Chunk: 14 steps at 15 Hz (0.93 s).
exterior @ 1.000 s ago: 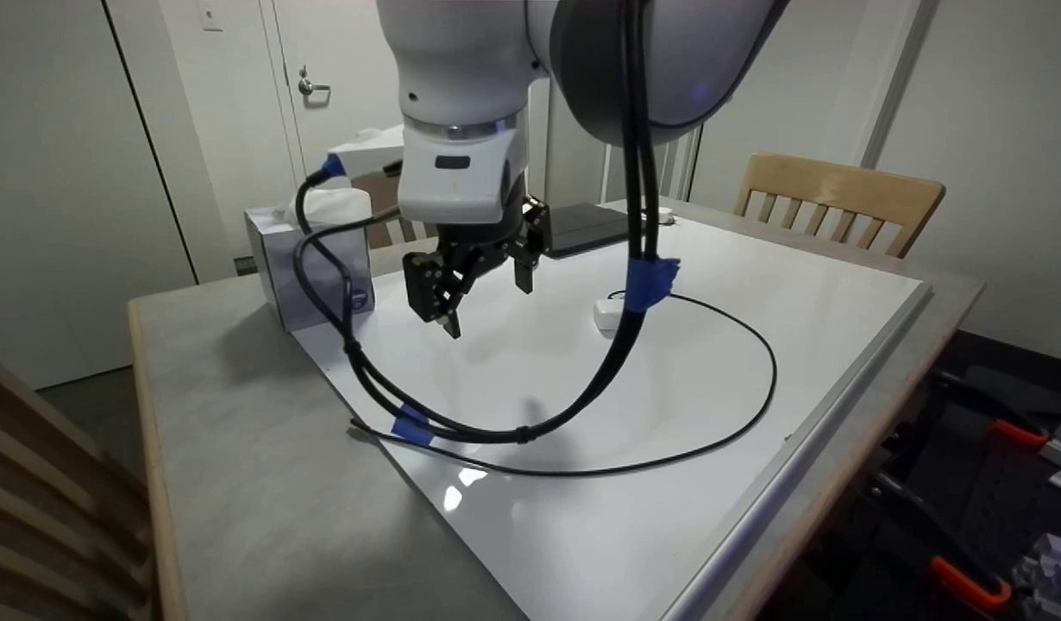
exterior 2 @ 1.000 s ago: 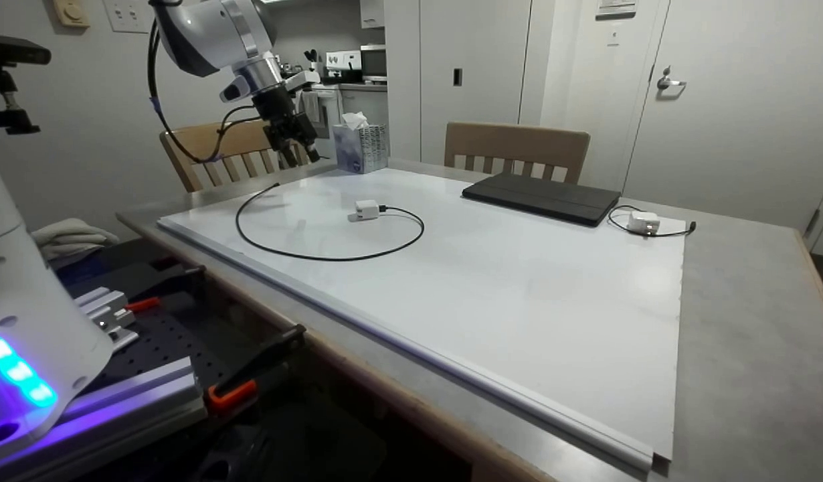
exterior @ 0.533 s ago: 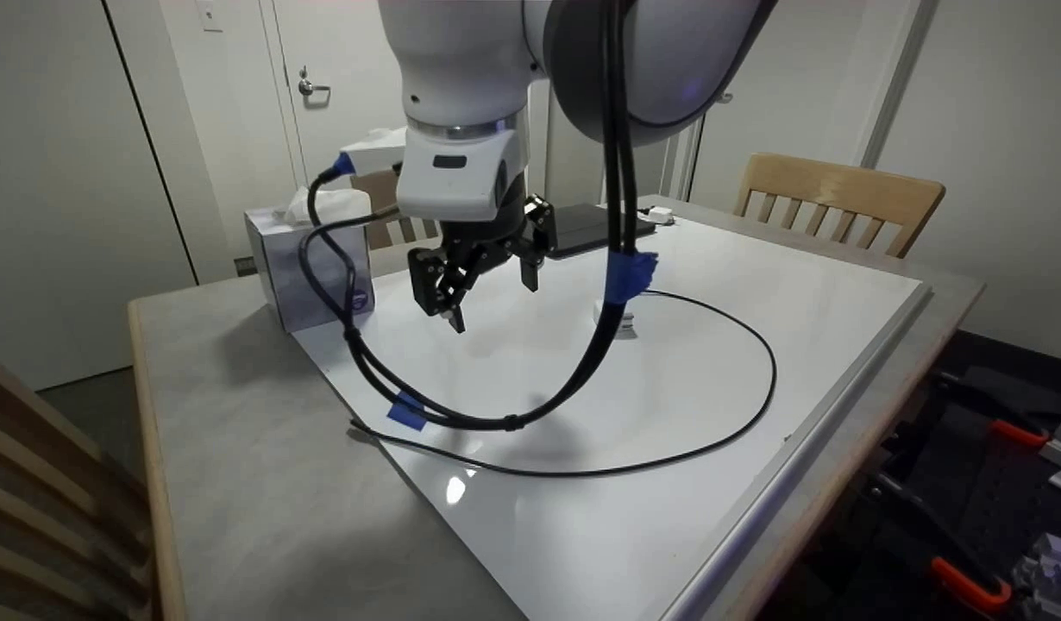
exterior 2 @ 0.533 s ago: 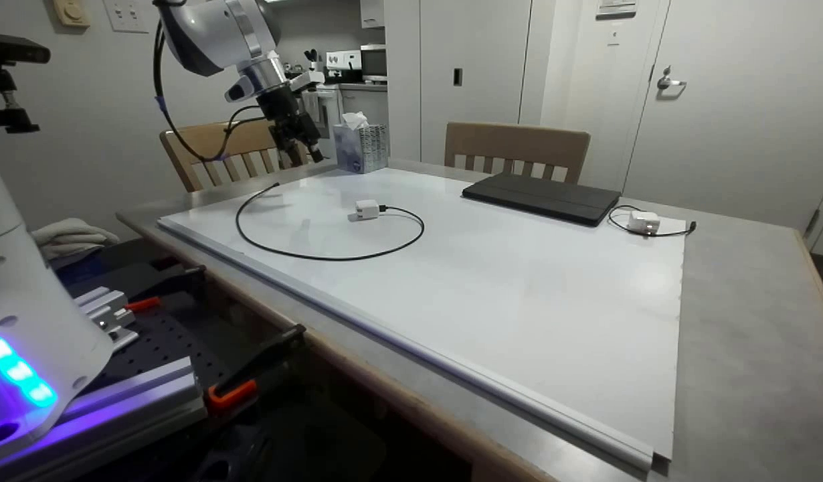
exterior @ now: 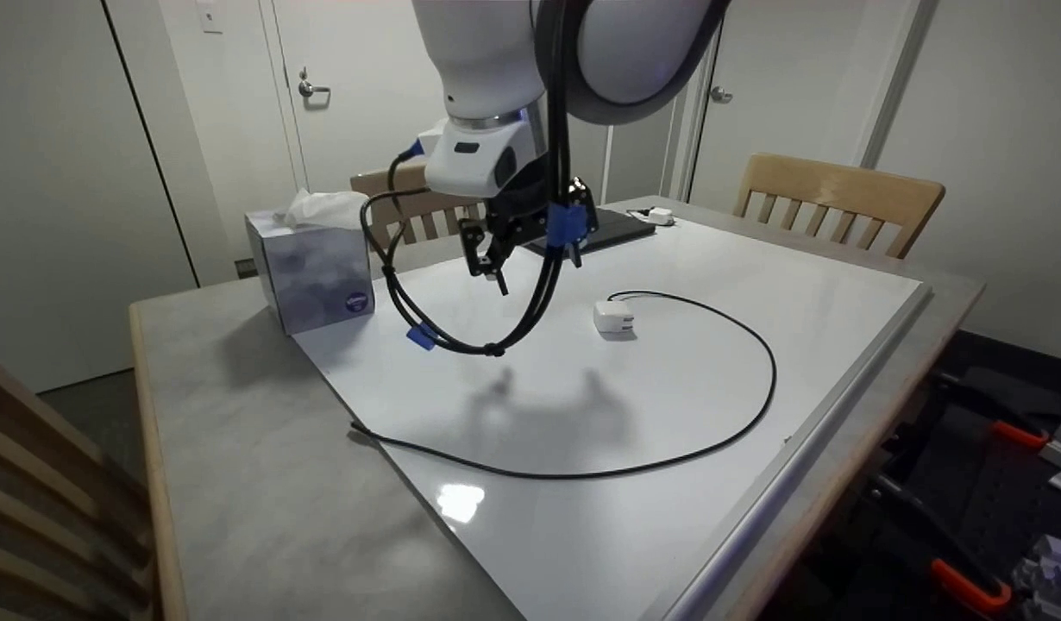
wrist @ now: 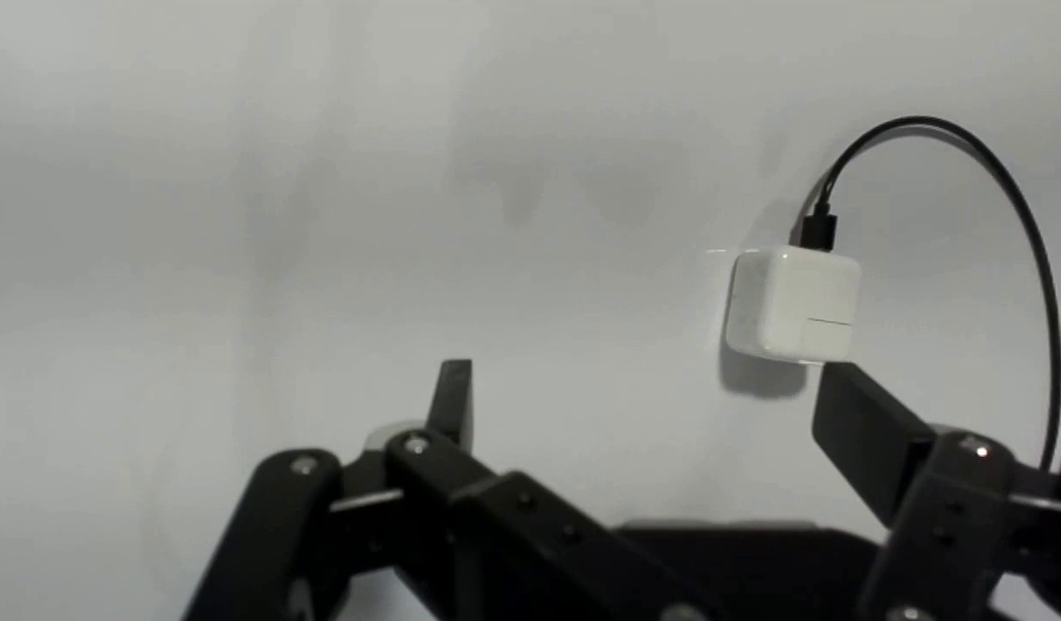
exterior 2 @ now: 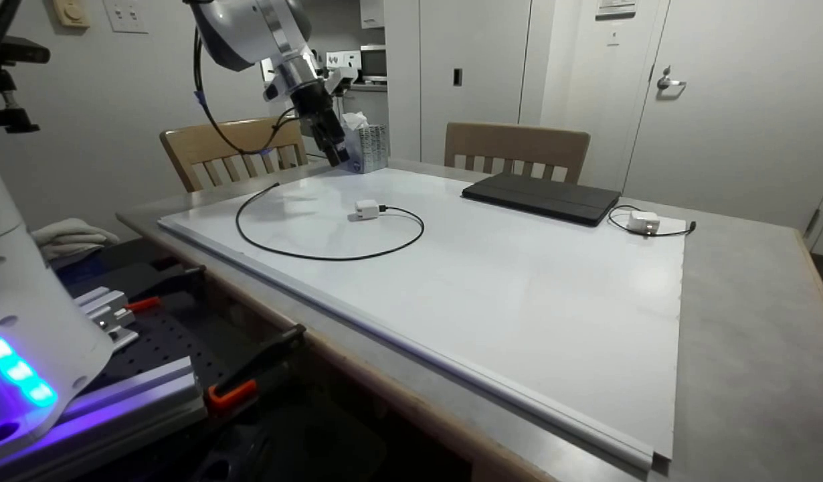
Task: Unwind the black charging cable
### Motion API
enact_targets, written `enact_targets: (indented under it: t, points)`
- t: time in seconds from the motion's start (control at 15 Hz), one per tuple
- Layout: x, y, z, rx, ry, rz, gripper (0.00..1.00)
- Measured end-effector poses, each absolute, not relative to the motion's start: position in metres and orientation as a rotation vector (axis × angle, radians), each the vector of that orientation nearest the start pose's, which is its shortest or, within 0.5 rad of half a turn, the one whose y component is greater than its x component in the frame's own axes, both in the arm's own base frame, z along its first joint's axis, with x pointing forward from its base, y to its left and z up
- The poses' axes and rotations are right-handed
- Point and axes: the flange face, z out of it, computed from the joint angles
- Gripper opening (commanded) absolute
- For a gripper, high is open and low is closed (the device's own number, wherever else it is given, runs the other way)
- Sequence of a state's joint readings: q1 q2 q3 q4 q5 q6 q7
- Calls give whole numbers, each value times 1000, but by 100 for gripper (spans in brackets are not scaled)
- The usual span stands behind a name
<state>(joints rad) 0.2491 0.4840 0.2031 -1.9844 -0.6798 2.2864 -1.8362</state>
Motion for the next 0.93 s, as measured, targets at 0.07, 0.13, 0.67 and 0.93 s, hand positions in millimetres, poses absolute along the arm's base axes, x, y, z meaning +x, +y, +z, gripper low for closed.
enact_targets:
  t: [0.07, 0.13, 0.67, 0.93]
  points:
    - [547, 238, 213, 597, 2848, -525, 100]
    - [550, 231, 213, 650, 2847, -522, 100]
    - [551, 199, 200, 809, 2855, -235, 100]
    - [528, 196, 179, 916, 2890, -126, 100]
